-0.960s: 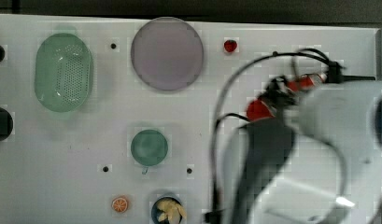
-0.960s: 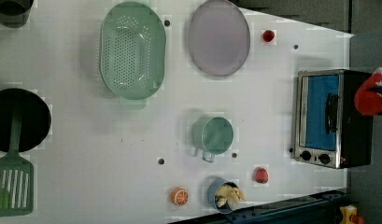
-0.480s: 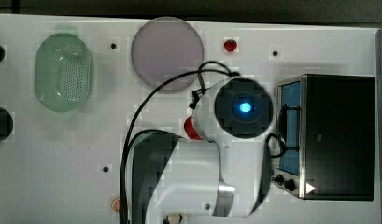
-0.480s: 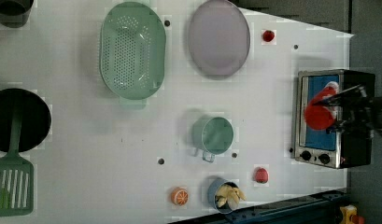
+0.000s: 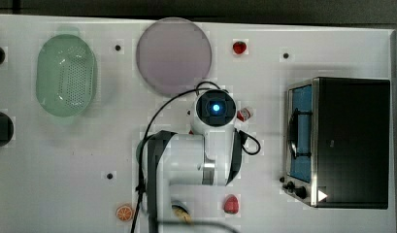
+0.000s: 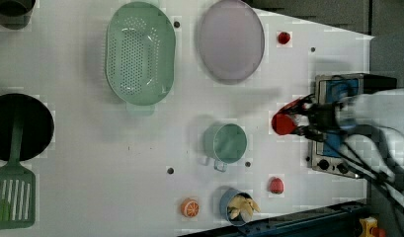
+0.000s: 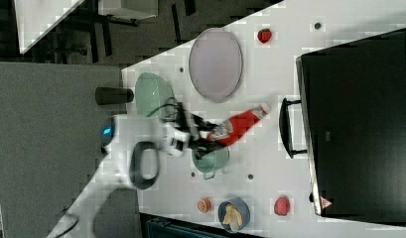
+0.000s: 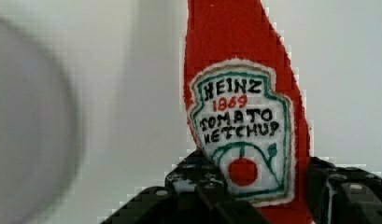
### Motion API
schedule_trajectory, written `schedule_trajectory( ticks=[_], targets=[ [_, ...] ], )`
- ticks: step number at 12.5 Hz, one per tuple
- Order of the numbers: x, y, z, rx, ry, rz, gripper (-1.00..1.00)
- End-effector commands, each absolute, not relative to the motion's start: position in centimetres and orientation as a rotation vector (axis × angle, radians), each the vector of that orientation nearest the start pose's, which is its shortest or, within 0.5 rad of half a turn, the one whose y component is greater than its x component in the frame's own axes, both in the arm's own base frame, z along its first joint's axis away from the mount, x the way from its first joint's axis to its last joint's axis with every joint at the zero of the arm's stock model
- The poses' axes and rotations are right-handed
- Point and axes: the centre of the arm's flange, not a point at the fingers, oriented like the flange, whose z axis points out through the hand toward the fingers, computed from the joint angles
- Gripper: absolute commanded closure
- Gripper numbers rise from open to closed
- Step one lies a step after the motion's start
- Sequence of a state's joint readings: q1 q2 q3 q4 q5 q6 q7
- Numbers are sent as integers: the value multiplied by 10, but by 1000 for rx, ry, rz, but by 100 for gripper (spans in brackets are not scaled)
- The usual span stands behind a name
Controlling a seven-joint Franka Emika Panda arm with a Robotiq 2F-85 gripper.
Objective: Pick Ketchup from oven and place it on table.
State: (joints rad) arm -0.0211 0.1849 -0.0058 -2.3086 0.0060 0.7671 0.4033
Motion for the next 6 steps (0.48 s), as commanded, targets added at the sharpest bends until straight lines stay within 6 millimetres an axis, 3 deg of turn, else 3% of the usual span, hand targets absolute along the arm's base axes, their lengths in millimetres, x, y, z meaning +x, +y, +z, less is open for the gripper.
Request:
schedule_trajectory(
  ticks=[1, 2, 6],
  targets=[
    [508, -32, 222, -2517, 1971, 131, -1],
    [506, -31, 209, -2518, 1971, 133, -1],
    [511, -30, 212, -2505, 1956, 84, -1]
  ],
)
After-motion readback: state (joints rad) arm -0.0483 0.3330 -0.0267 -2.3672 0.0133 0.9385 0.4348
